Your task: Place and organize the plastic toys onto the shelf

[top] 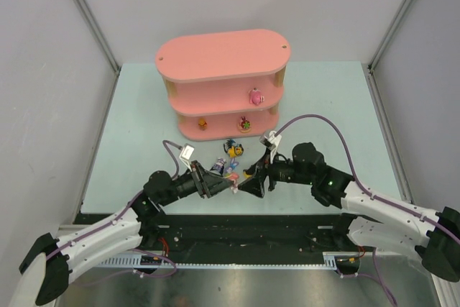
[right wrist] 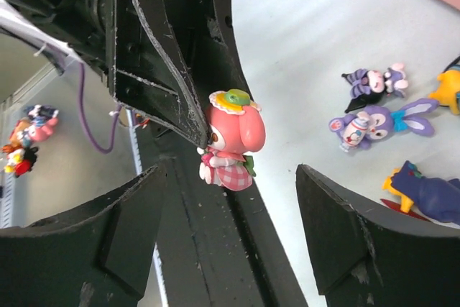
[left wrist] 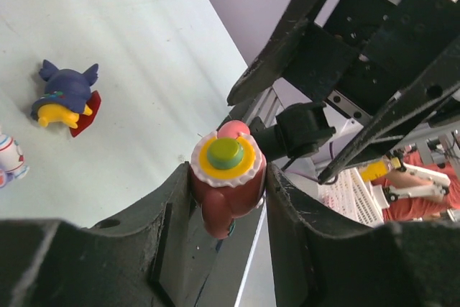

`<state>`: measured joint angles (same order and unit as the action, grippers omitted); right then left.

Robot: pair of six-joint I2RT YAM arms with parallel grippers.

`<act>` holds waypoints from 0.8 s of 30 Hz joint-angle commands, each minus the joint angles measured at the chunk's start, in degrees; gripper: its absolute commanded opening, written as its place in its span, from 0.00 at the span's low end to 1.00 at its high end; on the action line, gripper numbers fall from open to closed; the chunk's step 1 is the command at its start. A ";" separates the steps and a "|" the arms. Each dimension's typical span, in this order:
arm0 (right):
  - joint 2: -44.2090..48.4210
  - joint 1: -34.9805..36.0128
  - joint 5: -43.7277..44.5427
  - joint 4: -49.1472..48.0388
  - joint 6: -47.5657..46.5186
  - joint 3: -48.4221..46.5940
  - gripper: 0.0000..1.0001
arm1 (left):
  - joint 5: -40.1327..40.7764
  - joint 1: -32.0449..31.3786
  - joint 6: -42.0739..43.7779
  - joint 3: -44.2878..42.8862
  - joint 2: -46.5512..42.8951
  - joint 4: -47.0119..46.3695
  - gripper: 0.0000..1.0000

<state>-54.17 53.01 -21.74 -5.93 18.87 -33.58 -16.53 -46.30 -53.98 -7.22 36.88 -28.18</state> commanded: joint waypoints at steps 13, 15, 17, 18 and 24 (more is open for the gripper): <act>-0.76 -3.80 -17.38 -1.10 3.27 -0.52 0.73 | -9.04 0.16 6.07 -5.25 1.52 -8.90 0.00; -1.29 -3.71 -16.50 -1.18 3.27 -0.52 0.72 | -9.57 0.25 6.16 -6.05 3.01 -9.78 0.00; -1.64 -3.62 -15.71 -1.18 3.19 -0.52 0.71 | -10.62 0.25 6.08 -6.92 4.16 -10.92 0.00; -1.73 -3.71 -15.36 -1.27 3.19 -0.52 0.71 | -10.97 0.25 6.16 -7.19 5.29 -11.27 0.00; -2.78 -3.62 -14.74 -2.41 3.71 -0.52 0.67 | -12.82 0.16 5.46 -7.63 8.37 -14.97 0.00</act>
<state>-56.18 49.36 -36.84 -5.67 21.61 -33.58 -26.55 -46.30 -49.01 -12.12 44.21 -37.12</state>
